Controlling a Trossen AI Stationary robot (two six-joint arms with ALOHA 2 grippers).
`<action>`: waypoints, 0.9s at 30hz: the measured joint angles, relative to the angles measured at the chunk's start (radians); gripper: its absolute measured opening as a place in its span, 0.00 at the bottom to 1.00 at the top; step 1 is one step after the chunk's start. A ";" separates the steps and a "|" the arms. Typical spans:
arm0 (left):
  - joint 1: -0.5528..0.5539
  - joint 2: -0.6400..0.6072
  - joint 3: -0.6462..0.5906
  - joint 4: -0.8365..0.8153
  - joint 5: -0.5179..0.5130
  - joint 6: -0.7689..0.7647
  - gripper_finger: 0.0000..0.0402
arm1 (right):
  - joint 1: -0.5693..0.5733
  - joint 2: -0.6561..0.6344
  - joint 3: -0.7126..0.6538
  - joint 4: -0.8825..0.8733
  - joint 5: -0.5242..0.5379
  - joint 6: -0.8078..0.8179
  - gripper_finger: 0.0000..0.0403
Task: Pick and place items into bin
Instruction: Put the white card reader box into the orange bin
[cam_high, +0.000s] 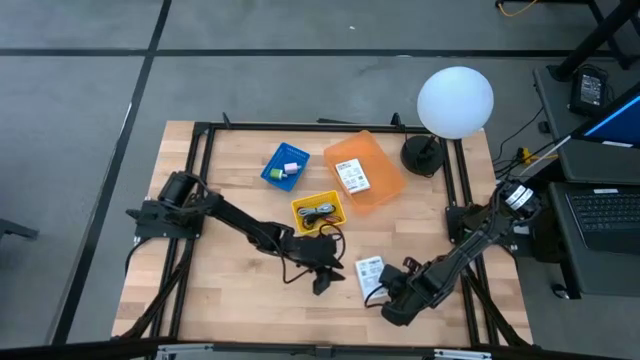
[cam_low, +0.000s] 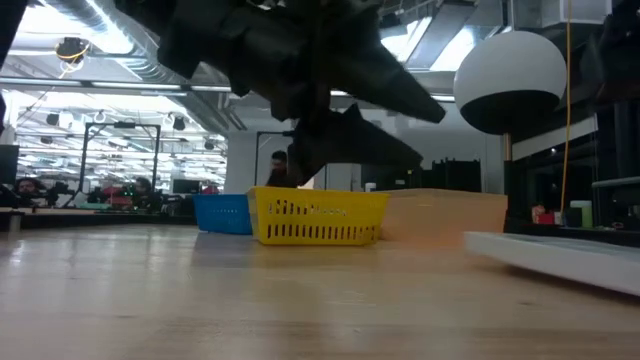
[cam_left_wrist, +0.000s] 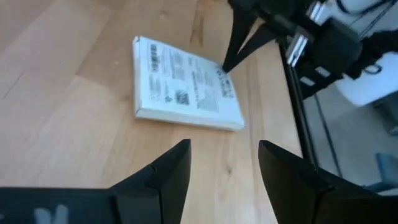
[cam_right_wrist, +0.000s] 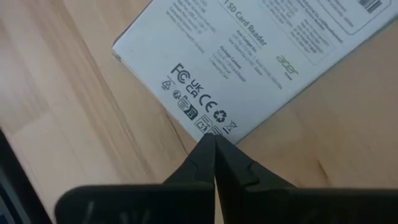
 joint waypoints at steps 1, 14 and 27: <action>0.003 0.004 0.009 -0.004 0.003 -0.016 0.45 | -0.005 0.000 0.000 0.002 0.000 -0.001 0.00; 0.031 0.004 0.010 -0.061 0.044 -0.181 0.45 | -0.052 0.001 -0.001 0.016 0.006 -0.078 0.00; 0.036 0.004 0.009 -0.146 -0.079 -0.191 0.45 | -0.064 0.002 -0.001 0.025 0.017 -0.103 0.00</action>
